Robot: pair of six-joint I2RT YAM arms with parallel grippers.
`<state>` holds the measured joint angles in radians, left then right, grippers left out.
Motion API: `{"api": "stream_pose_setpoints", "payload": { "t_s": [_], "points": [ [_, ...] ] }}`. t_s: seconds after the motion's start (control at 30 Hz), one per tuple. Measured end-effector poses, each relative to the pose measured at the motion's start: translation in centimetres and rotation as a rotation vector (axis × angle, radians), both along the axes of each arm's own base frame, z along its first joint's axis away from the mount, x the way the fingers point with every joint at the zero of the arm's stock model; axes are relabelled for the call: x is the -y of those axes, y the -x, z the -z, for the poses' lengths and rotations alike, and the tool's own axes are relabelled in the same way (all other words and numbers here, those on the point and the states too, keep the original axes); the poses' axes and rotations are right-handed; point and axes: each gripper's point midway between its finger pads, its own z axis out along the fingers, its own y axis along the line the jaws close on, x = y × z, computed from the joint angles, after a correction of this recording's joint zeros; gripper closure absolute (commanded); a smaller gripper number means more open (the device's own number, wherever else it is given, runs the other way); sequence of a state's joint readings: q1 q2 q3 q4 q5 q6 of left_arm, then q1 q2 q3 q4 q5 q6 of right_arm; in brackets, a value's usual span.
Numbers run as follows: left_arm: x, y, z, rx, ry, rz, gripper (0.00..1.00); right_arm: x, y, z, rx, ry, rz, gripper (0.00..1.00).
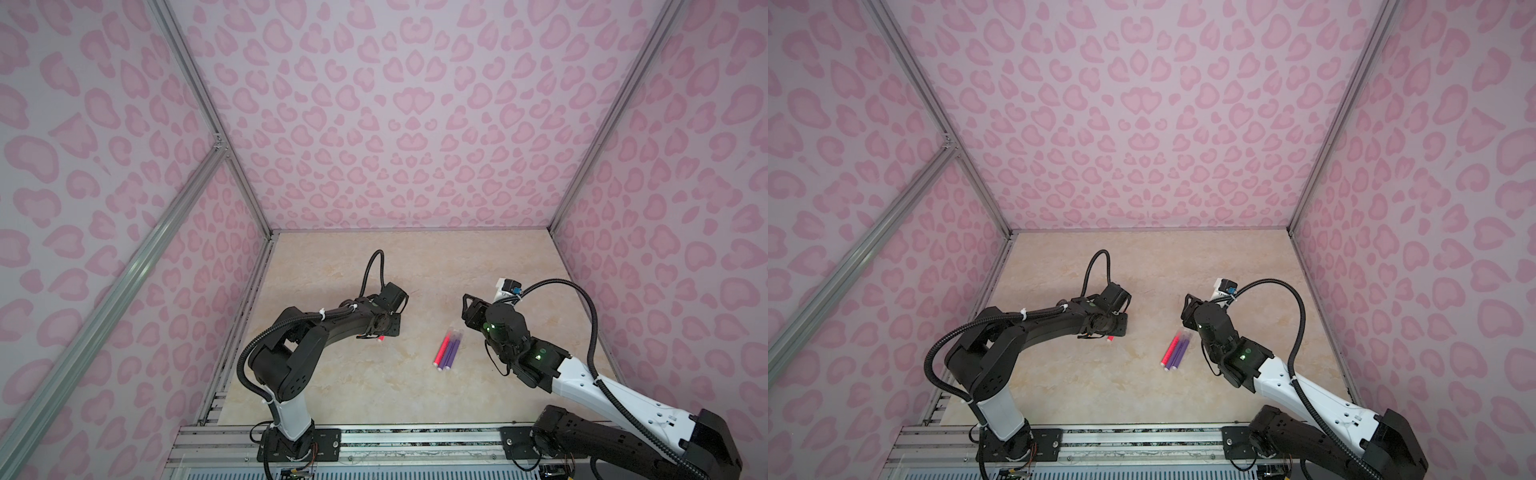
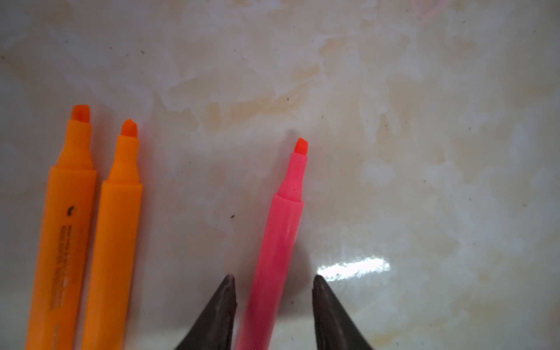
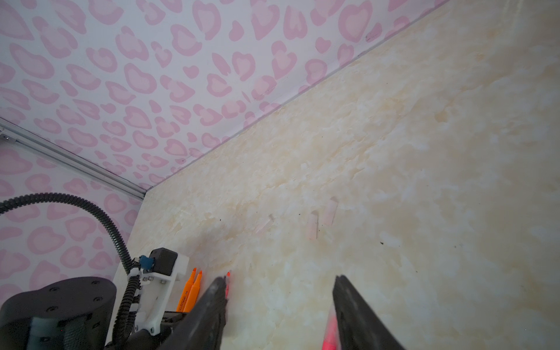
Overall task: Insert the pens into the pen caps
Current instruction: 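Grasp another uncapped pink highlighter with the left gripper and lift it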
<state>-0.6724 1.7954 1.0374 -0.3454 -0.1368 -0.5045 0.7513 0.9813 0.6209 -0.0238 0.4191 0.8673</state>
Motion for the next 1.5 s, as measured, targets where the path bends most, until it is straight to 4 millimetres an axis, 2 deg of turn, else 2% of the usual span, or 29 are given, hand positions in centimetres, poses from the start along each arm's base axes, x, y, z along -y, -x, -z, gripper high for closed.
{"api": "stream_pose_setpoints", "payload": {
  "t_s": [0.1,0.3,0.4,0.6,0.73,1.0,1.23,1.37,1.5],
  "points": [
    [0.3,-0.2,0.1,-0.002,0.002,0.01,0.63,0.0,0.0,0.0,0.0,0.0,0.0,0.42],
    [0.4,-0.3,0.2,-0.007,0.01,0.011,0.8,0.0,0.0,0.0,0.0,0.0,0.0,0.42],
    [0.6,-0.3,0.2,-0.01,0.015,0.016,0.81,0.0,0.0,0.0,-0.001,0.0,0.0,0.42],
    [0.8,-0.3,0.2,-0.012,0.021,0.018,0.73,0.0,0.0,0.0,-0.001,0.001,0.0,0.42],
    [0.8,-0.4,0.2,-0.013,0.021,0.021,0.72,-0.2,-0.2,0.4,-0.011,0.021,-0.004,0.42],
    [0.8,-0.5,0.2,-0.014,0.023,0.018,0.83,-1.8,-1.7,1.1,-0.049,0.064,-0.02,0.42],
    [1.1,-0.5,0.1,-0.016,0.042,0.025,0.96,-3.2,-2.8,1.4,-0.091,0.101,-0.038,0.38],
    [1.5,-0.5,0.0,-0.01,0.063,0.034,0.96,-3.4,-3.1,1.9,-0.108,0.125,-0.04,0.36],
    [1.1,0.5,-0.4,-0.018,0.081,0.042,0.96,-3.4,-3.4,2.4,-0.128,0.152,-0.037,0.35]
  ]
}}
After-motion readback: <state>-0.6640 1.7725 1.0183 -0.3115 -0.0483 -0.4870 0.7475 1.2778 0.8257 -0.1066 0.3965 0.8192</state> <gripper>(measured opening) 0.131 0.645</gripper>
